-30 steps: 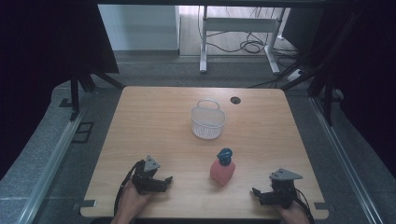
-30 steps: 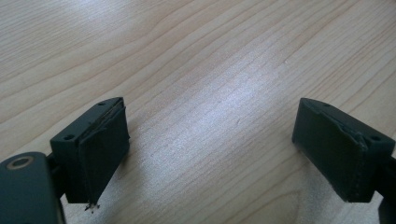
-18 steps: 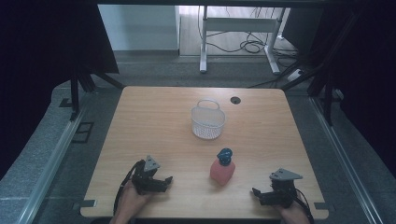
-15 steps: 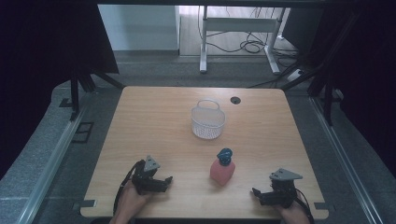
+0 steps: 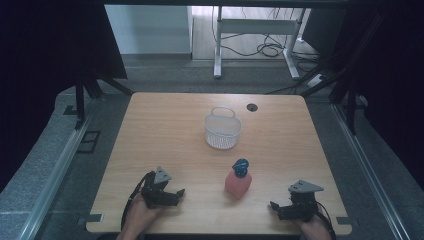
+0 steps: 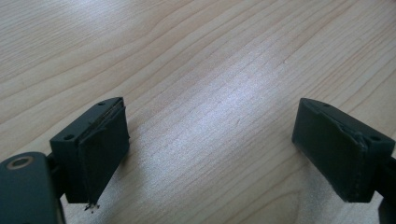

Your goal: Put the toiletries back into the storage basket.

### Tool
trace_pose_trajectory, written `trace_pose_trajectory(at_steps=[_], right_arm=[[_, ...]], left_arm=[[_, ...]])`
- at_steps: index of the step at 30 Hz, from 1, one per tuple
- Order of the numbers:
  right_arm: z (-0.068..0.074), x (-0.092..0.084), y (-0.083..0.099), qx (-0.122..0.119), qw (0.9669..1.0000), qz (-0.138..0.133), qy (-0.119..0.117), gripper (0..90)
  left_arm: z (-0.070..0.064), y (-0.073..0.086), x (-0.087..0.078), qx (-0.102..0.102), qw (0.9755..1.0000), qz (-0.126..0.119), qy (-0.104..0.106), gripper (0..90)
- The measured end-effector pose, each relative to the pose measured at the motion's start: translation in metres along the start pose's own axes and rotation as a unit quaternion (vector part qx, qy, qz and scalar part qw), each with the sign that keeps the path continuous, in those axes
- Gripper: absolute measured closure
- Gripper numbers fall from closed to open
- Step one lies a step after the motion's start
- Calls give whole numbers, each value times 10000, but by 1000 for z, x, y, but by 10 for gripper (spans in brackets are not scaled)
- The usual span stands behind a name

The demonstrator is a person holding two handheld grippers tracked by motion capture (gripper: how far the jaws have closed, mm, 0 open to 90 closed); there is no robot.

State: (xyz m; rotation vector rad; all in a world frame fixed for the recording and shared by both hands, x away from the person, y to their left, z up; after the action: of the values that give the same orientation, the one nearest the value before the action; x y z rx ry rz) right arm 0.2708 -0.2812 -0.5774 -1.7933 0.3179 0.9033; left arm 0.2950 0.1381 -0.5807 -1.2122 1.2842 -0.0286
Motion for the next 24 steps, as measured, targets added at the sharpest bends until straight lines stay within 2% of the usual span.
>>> trace_pose_trajectory(at_steps=[10,24], right_arm=[[0,-1,0,28,10000,45,49,0],[6,-12,-7,-181,9996,-142,-145,0]], left_arm=[[0,0,0,6,10000,4,5,103],[0,0,0,14,10000,8,8,103]])
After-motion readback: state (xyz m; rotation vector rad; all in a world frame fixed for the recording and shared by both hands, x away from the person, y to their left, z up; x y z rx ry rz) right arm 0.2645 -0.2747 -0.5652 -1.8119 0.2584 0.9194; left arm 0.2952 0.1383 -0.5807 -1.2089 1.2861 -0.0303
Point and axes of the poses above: each handheld gripper's, and its own axes: x roughly forward along the jaws, y roughly out of its underside, z roughly to its left, the point moved 5 cm from there along x, roughly forward along the jaws, and after that the axes turned 13 degrees about y, right-handed, at the moved point
